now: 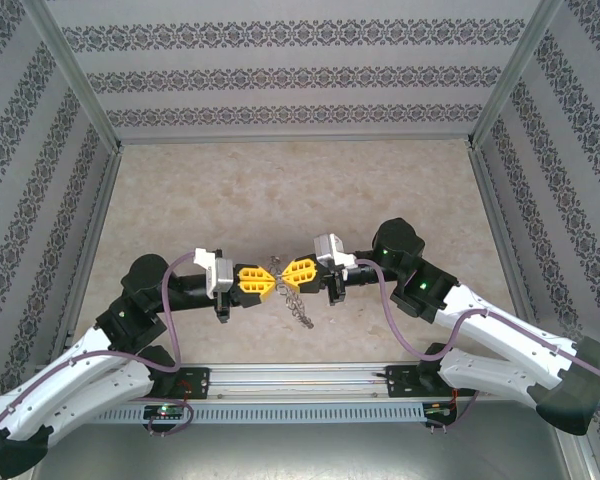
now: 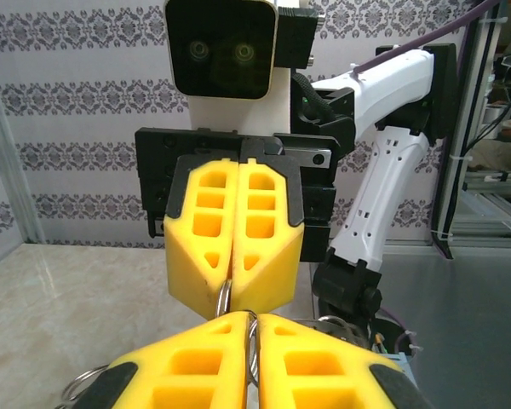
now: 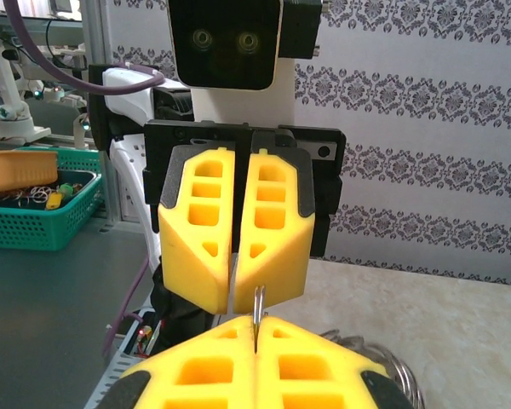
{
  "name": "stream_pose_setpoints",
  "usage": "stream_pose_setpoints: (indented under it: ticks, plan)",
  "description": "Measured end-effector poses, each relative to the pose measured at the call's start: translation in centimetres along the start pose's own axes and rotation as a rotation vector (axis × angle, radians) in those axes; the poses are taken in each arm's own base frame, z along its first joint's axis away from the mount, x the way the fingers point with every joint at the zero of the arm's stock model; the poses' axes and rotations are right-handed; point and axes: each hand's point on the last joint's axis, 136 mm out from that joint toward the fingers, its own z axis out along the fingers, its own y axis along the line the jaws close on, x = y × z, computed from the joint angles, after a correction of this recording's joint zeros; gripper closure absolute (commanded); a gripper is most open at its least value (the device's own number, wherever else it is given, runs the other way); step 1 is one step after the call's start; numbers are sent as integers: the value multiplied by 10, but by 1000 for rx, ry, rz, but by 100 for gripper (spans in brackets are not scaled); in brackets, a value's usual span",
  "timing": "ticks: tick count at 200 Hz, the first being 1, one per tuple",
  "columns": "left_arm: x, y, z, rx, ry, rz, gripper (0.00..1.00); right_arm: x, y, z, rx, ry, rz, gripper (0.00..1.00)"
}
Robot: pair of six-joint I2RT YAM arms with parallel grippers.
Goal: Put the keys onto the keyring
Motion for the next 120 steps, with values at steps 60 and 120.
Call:
stream_pose_setpoints:
  ticks: [60,120]
  plan:
    - [-3,6,-9,-75,-2,28,85,-9,3,-4,1,-24,-25,100]
    - [4,13,-6,-96,22,25,86,-12,5,-4,-5,-34,-26,100]
